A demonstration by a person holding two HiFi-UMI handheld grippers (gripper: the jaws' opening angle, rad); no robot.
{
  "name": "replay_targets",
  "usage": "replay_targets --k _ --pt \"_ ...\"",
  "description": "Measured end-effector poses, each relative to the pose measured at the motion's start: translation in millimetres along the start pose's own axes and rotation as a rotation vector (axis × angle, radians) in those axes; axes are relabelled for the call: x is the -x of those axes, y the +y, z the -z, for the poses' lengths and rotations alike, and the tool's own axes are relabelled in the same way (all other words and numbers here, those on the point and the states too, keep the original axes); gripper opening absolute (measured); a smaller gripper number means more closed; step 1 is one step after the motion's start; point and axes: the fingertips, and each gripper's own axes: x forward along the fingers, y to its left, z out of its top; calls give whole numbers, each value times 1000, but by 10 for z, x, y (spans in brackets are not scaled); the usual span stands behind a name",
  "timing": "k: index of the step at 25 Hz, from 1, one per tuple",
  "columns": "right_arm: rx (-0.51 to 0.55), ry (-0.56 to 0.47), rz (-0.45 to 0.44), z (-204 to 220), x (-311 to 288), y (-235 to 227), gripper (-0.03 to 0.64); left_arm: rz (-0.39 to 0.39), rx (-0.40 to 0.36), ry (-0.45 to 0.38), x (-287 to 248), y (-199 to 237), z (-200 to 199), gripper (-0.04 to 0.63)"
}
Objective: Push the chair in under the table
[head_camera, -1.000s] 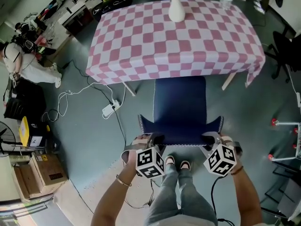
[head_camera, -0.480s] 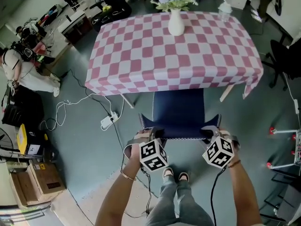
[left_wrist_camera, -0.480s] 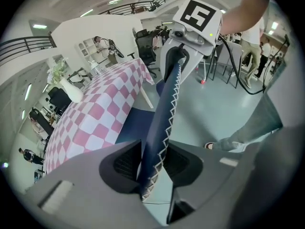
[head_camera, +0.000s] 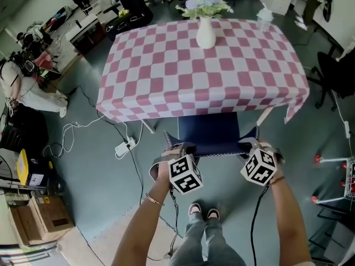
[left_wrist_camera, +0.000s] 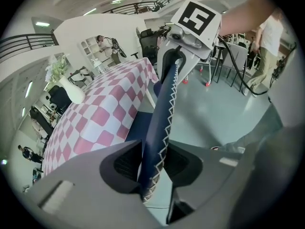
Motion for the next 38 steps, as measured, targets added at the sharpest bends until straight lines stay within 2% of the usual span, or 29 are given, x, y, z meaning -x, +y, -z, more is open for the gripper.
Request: replay_targets --k 7,13,17,19,29,35,38 --pt "17 19 -42 20 -71 -241 117 2 17 -12 -102 140 -109 106" --pt "23 7 -2 -104 -183 -394 115 -58 15 2 -166 414 -61 112" --pt "21 27 10 -176 -280 -572 115 -43 7 24 -261 636 -64 114" --pt "23 26 -9 -173 -302 -598 115 -24 -3 22 -277 653 -71 112" --pt "34 44 -21 -152 -333 -580 115 -28 -23 3 -289 645 -86 112" --pt "41 58 -42 -141 -324 -538 117 11 -34 21 -289 585 -50 115" --pt "40 62 -35 -142 -308 -493 119 -16 -12 -20 -220 572 -73 145"
